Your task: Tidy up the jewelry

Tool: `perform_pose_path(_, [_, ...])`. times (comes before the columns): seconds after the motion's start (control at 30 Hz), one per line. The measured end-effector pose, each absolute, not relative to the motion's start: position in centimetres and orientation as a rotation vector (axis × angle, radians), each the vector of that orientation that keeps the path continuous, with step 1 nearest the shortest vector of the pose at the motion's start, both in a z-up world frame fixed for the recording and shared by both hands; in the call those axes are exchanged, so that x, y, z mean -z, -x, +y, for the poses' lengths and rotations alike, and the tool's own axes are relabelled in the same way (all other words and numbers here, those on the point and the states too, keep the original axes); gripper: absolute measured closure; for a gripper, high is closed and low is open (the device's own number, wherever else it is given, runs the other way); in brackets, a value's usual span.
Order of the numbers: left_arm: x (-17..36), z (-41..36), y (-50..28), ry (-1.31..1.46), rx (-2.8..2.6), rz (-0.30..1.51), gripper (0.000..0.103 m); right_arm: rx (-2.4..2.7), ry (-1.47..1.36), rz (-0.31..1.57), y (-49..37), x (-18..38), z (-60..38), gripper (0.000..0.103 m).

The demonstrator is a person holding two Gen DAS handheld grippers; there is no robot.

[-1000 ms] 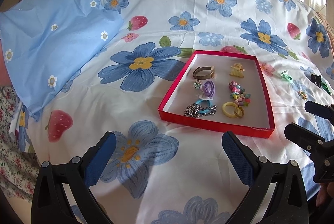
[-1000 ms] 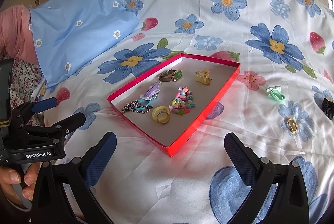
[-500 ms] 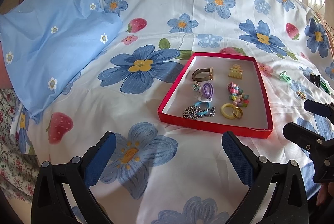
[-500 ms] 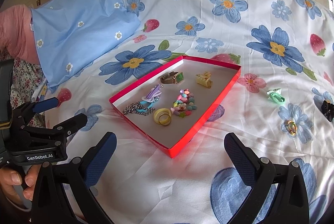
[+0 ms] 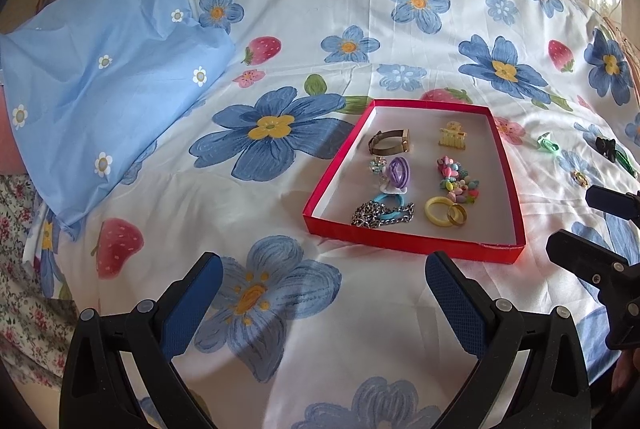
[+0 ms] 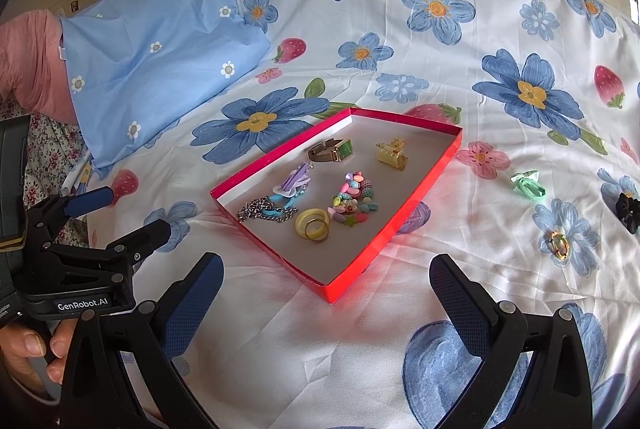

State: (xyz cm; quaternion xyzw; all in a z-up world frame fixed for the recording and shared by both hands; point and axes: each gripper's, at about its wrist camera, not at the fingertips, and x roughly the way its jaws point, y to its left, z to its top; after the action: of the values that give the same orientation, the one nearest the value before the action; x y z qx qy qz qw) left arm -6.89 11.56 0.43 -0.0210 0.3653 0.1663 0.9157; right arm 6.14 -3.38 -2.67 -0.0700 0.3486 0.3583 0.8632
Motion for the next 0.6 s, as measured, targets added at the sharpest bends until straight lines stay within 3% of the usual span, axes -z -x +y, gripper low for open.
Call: perform_pose_path(0.6, [-0.41, 11.57, 6.89, 0.043, -0.341, 0.752, 0.001, -0.755, 0.145, 0.726, -5.99, 2.22, -3.36, 0.0])
